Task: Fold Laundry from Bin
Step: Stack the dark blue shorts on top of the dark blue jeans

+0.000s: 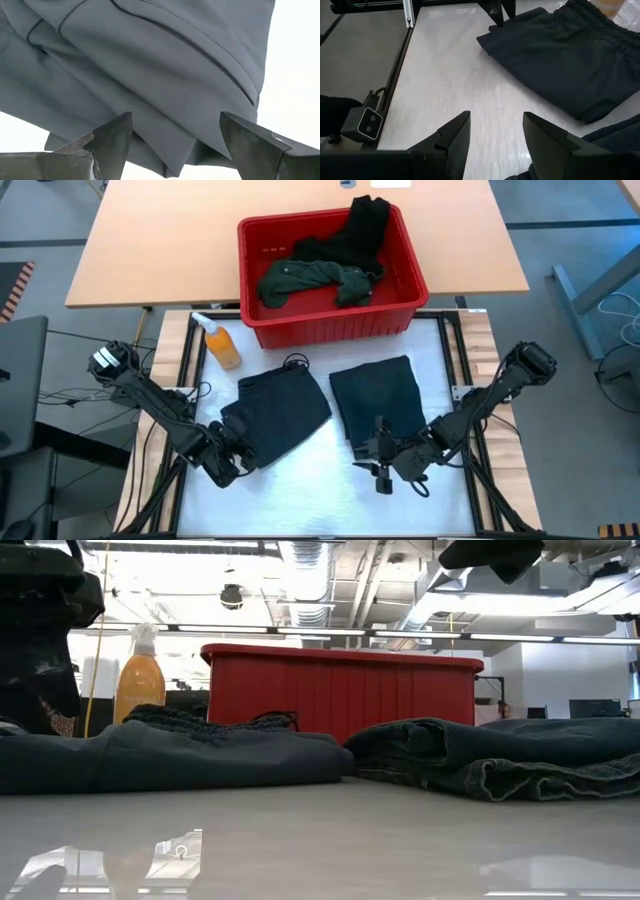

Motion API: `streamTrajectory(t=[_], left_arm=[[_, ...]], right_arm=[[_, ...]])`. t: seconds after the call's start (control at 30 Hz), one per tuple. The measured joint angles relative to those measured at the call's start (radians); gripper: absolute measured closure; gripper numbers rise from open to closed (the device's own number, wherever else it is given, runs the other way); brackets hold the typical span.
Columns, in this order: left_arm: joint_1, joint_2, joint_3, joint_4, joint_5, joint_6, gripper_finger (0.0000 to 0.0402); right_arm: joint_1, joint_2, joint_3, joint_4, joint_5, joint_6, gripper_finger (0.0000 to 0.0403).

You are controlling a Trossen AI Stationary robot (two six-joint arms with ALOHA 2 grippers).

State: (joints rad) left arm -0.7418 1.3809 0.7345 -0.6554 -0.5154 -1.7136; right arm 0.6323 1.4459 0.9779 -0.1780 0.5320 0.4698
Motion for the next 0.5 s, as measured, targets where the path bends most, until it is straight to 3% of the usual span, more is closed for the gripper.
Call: streamTrajectory(t=[0.27, 0.5], left_arm=[[-0.004, 0.104, 0.0, 0.01, 0.014, -0.062, 0.0113], [-0.003, 0.126, 0.0, 0.106, -0.023, -0.003, 0.0113]], right_arm=[[0.0, 0.0, 0.0, 0.0, -0.005, 0.0, 0.0196], [-0.007, 0.0, 0.0, 0.0, -0.008, 0.0, 0.0196]])
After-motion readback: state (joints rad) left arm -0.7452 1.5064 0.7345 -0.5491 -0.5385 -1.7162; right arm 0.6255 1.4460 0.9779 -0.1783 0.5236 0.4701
